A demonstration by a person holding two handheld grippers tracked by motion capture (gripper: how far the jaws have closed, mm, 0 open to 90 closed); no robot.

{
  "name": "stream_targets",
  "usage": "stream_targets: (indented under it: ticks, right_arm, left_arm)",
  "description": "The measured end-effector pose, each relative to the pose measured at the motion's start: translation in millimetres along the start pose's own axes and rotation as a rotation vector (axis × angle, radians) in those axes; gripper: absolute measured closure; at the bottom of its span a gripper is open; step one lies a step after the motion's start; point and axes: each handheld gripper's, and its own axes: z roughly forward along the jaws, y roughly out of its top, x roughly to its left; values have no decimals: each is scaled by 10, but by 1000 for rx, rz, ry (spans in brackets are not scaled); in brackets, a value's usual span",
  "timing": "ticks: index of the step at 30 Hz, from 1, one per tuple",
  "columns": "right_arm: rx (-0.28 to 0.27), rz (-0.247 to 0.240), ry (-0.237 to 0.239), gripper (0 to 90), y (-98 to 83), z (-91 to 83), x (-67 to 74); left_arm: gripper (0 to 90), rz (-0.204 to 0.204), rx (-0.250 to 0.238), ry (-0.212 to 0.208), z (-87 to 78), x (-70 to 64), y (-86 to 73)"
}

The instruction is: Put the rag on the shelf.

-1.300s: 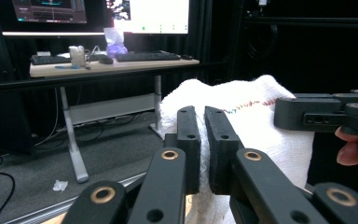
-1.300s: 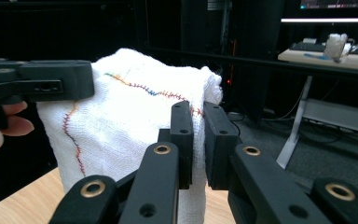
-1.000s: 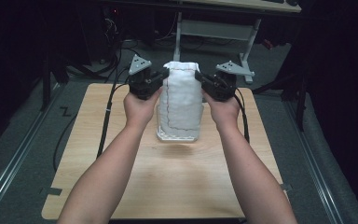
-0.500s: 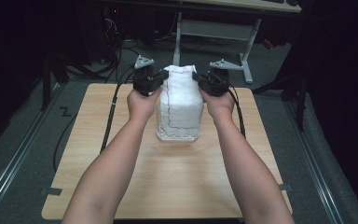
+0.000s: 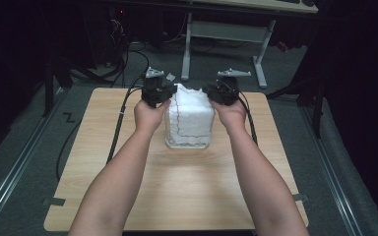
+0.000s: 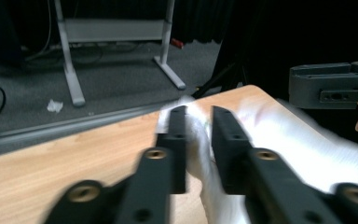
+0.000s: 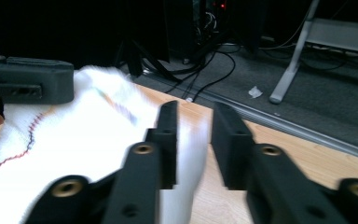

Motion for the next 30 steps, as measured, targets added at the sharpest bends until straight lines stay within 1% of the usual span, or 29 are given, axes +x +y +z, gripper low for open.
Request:
stream_targets:
  ticks: [2, 3, 4, 5, 6, 8, 13, 17, 19, 20, 21, 22, 23, 24, 25, 26, 27, 28, 29, 30]
  right_arm:
    - [-11, 7, 3, 655, 10, -18, -7]
    - [-17, 1, -5, 636, 15, -27, -5]
    - [-19, -2, -13, 636, 20, -36, -3]
    - [-19, -1, -16, 616, 24, -45, -4]
    - [-20, -1, -16, 608, 28, -57, -8]
    - [-20, -1, -21, 594, 33, -79, -14]
    - [-16, -1, -27, 570, 34, -99, -32]
    - [-7, -19, -32, 536, 26, -105, -8]
    - [-18, -24, -33, 528, 12, -139, 0]
    - [-27, -25, -32, 526, 1, -162, 3]
    - [-30, -30, -33, 524, -12, -185, 5]
    - [-31, -39, -34, 520, -26, -205, 7]
    - [-30, -45, -33, 517, -43, -226, 10]
    - [-30, -45, -33, 517, -43, -226, 10]
    - [-26, -35, -19, 508, -84, -288, 29]
    - [-26, -35, -19, 508, -84, -288, 29]
    - [-39, -43, -18, 508, -114, -328, 52]
    - [-45, -57, -23, 508, -143, -367, 81]
    - [-50, -66, -21, 506, -194, -440, 115]
    - [-50, -66, -21, 506, -194, -440, 115]
  left_arm:
    - [692, -3, -7, -2, -11, 2, 3]
    - [665, -10, -20, -5, -31, 6, 11]
    - [652, -10, -20, -5, -31, 6, 11]
    - [639, -3, -32, 8, -56, 4, 21]
    - [628, -3, -32, 8, -56, 4, 21]
    - [612, 9, -36, 15, -81, 7, 31]
    - [590, 12, -26, 22, -106, 21, 28]
    - [567, 16, -36, 19, -181, 42, 18]
    - [563, 30, -42, 24, -226, 47, 4]
    - [560, 30, -42, 24, -226, 47, 4]
    - [558, 37, -45, 26, -250, 50, -4]
    - [556, 42, -53, 30, -313, 56, -26]
    - [554, 38, -52, 39, -355, 56, -42]
    - [552, 38, -52, 39, -355, 56, -42]
    - [552, 21, -58, 49, -407, 52, -68]
    - [552, 8, -78, 40, -466, 52, -105]
    - [551, 7, -75, 34, -515, 45, -133]
    - [551, 20, -83, 43, -561, 31, -168]
    - [551, 29, -86, 48, -608, 19, -201]
    - [551, 36, -90, 54, -652, 12, -234]
